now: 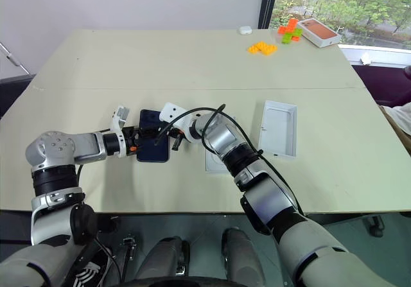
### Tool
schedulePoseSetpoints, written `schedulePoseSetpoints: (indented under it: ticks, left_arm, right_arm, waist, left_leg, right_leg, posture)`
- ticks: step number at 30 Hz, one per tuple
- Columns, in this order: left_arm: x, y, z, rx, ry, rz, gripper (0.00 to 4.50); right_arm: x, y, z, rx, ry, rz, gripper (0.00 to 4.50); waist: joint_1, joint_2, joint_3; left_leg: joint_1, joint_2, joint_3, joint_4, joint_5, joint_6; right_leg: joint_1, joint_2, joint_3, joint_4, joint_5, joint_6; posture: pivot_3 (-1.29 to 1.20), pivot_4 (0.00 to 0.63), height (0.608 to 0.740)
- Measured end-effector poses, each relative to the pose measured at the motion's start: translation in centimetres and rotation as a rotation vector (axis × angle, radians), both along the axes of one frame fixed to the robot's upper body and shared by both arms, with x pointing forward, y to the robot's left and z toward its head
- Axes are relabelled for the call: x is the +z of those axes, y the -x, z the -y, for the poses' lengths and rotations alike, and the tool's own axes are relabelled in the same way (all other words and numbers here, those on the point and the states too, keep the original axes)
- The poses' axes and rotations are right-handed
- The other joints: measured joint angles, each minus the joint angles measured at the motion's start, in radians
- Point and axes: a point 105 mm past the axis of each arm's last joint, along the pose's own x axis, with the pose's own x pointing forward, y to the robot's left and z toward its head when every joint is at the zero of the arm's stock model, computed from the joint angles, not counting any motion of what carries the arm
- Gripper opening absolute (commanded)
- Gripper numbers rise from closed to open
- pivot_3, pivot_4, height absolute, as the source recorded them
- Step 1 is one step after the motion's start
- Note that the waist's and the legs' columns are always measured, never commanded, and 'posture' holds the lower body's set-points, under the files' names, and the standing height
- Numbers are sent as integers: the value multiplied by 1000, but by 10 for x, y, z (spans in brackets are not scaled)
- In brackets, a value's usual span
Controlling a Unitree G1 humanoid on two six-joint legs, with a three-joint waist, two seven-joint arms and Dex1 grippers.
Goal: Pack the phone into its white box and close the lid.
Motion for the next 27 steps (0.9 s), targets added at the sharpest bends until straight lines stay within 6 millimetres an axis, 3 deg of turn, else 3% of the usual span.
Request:
schedulePoseSetpoints:
  ticks: [3, 6, 12, 13, 27]
  left_arm:
    - [0, 0, -2, 9, 10, 3, 3929]
    - [-3, 1, -5, 22, 14, 6, 3090]
    - [-16, 4, -15, 71, 41, -38, 245]
    - [-11, 4, -13, 57, 72, -20, 45]
    - [-15, 10, -19, 70, 125, -70, 45]
  right_arm:
    - [-1, 0, 0, 0, -1, 2, 18]
    - [-1, 1, 0, 3, -2, 4, 0]
    - [-1, 1, 4, 3, 4, 16, 0]
    - [-1, 1, 5, 2, 6, 16, 0]
    - [1, 0, 9, -9, -31, -7, 0]
  waist:
    - [-1, 0, 0]
    - [-2, 0, 0]
    - [0, 0, 0]
    - [2, 0, 0]
    - [1, 0, 0]
  left_leg:
    - [0, 0, 0, 0, 0, 0]
    - [0, 0, 0, 0, 0, 0]
    - [-1, 0, 0, 0, 0, 0]
    - [0, 0, 0, 0, 0, 0]
    - [-1, 0, 0, -1, 0, 1]
  right_leg:
    - [0, 0, 0, 0, 0, 0]
    - [0, 0, 0, 0, 0, 0]
    - [0, 0, 0, -1, 0, 0]
    - [0, 0, 0, -1, 0, 0]
    - [0, 0, 0, -1, 0, 0]
  posture:
    - [0, 150, 740]
    - [0, 150, 740]
    - [0, 150, 740]
    - [0, 150, 740]
    - [0, 150, 740]
